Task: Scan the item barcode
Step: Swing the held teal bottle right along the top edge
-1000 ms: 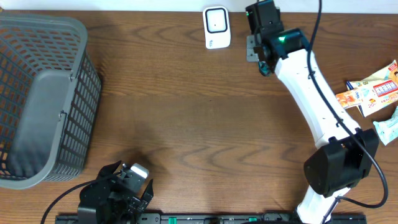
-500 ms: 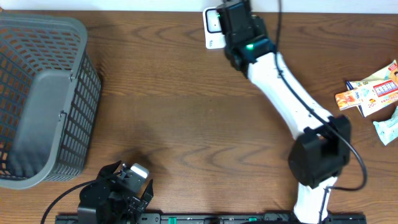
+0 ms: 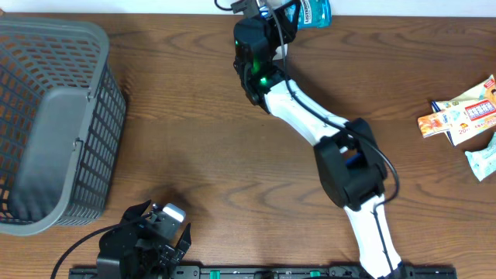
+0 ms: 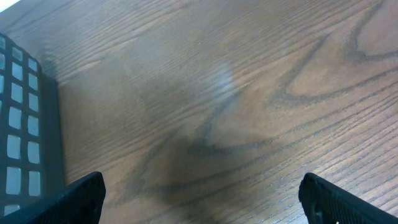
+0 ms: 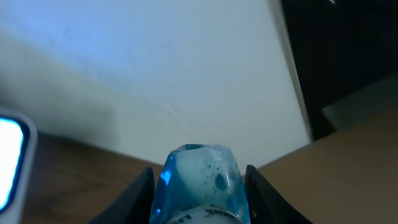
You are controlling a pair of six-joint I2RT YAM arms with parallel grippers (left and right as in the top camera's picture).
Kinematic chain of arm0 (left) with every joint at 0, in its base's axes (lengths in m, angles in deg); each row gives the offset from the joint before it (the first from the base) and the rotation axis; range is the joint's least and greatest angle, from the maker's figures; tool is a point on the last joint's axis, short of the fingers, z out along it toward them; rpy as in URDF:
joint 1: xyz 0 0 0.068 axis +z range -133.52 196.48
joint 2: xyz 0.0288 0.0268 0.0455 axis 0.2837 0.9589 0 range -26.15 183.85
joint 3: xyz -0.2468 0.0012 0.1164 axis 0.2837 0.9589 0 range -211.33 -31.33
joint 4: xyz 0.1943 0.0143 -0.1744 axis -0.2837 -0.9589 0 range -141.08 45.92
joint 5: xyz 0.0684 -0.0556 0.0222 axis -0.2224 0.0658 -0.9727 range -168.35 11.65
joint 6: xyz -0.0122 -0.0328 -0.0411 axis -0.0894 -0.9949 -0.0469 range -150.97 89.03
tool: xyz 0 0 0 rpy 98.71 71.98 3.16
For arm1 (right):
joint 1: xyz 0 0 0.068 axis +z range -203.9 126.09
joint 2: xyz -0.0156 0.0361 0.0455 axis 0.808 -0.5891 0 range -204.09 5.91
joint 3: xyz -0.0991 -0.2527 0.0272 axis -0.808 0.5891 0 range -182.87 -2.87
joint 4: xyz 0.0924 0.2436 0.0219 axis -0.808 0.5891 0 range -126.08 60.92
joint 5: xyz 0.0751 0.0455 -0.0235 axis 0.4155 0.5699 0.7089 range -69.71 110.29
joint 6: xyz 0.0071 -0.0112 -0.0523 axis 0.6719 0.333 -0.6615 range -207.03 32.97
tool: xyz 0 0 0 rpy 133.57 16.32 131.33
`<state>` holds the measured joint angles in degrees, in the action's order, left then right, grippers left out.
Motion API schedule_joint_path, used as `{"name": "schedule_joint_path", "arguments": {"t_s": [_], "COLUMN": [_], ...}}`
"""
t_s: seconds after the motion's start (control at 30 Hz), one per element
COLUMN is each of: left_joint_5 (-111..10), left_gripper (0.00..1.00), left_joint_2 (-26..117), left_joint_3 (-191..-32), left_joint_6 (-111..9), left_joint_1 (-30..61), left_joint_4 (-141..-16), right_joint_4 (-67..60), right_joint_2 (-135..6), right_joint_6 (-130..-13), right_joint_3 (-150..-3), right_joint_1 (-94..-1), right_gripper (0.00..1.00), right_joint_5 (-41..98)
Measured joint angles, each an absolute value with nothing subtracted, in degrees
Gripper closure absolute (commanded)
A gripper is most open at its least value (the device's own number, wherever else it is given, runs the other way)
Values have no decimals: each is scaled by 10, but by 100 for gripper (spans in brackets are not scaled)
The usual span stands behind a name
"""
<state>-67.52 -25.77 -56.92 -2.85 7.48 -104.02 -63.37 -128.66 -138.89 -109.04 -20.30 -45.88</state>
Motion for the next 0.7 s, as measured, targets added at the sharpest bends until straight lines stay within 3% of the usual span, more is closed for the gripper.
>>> {"name": "schedule_joint_path", "arguments": {"t_s": [0.47, 0.7], "left_joint_5": [-675, -675], "left_gripper": [1, 1], "left_joint_2": [-258, -258], "left_joint_3": [-569, -569], "left_joint_6": [-28, -28], "left_joint_1": [75, 75], "left_joint_4": [-1040, -1040], "right_joint_4": [-568, -565], "right_joint_2": [-1501, -1521], "right_joint_6": [-1475, -1474], "right_joint_3": [-1358, -1369], "right_joint_1": [-195, -194], "right_gripper": [99, 99], "right_joint_5": [-454, -416]}}
